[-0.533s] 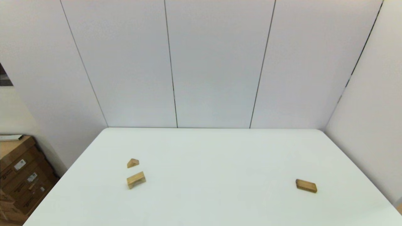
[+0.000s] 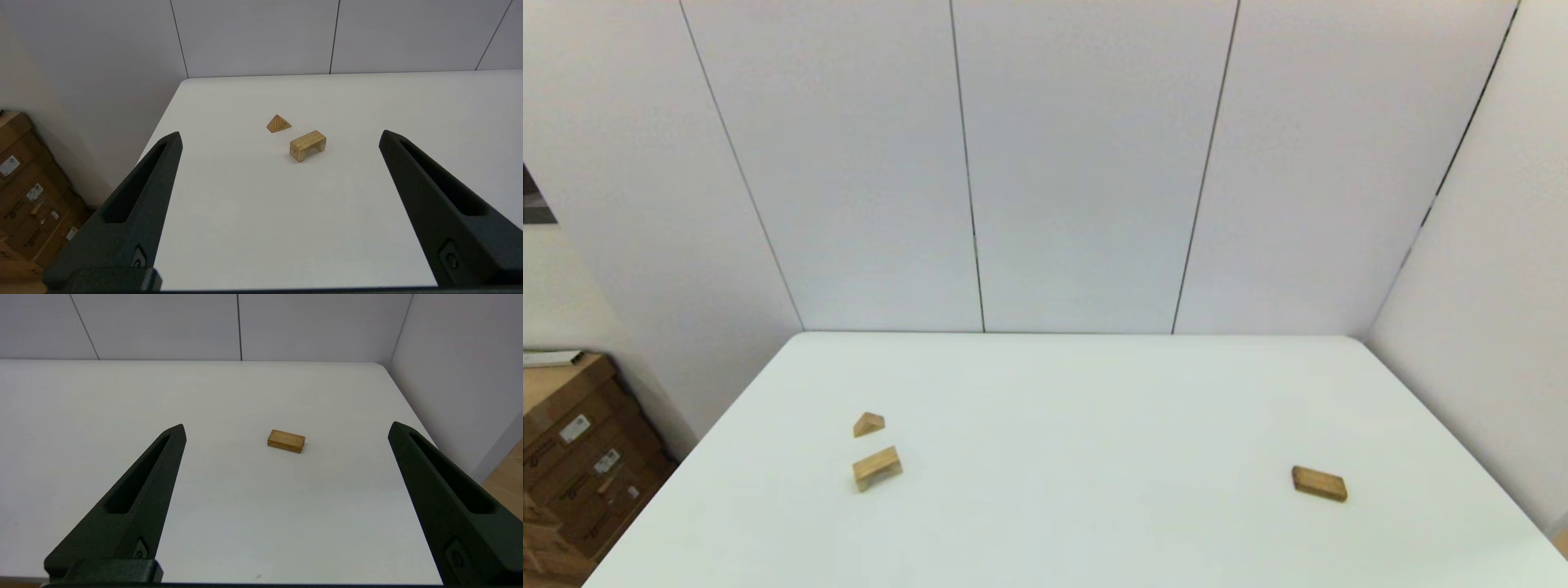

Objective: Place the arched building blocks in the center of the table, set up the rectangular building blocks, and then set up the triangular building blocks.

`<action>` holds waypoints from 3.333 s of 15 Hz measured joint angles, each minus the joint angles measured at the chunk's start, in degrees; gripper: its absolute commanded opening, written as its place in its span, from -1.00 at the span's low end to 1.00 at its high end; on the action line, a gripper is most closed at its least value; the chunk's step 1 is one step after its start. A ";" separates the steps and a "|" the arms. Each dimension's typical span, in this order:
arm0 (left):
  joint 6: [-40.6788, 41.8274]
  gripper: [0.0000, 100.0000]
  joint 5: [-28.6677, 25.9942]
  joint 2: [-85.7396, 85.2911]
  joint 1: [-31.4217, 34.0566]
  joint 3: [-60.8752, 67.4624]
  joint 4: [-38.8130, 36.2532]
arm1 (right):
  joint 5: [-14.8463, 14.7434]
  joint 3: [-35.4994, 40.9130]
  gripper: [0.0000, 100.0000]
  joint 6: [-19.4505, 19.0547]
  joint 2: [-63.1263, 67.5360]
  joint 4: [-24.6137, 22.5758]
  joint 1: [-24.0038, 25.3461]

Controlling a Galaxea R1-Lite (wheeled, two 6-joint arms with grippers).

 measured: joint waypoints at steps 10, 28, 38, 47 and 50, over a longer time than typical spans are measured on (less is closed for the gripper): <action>-0.69 1.00 0.87 2.63 0.00 -5.83 5.92 | 0.00 -0.05 1.00 0.07 0.00 0.02 0.00; -36.60 1.00 -1.33 96.46 -6.34 -42.44 -3.23 | 0.00 -0.05 1.00 0.07 0.00 0.00 0.00; -36.73 1.00 -1.40 120.86 -9.42 -47.17 -10.92 | -0.02 -0.05 1.00 0.07 0.00 0.02 0.00; -36.43 1.00 0.98 126.01 -10.00 -52.24 -7.84 | 0.00 -0.02 1.00 0.07 0.00 0.02 0.00; -36.36 1.00 2.74 126.89 -10.83 -52.87 -7.57 | 0.00 -0.02 1.00 0.07 0.00 0.02 0.00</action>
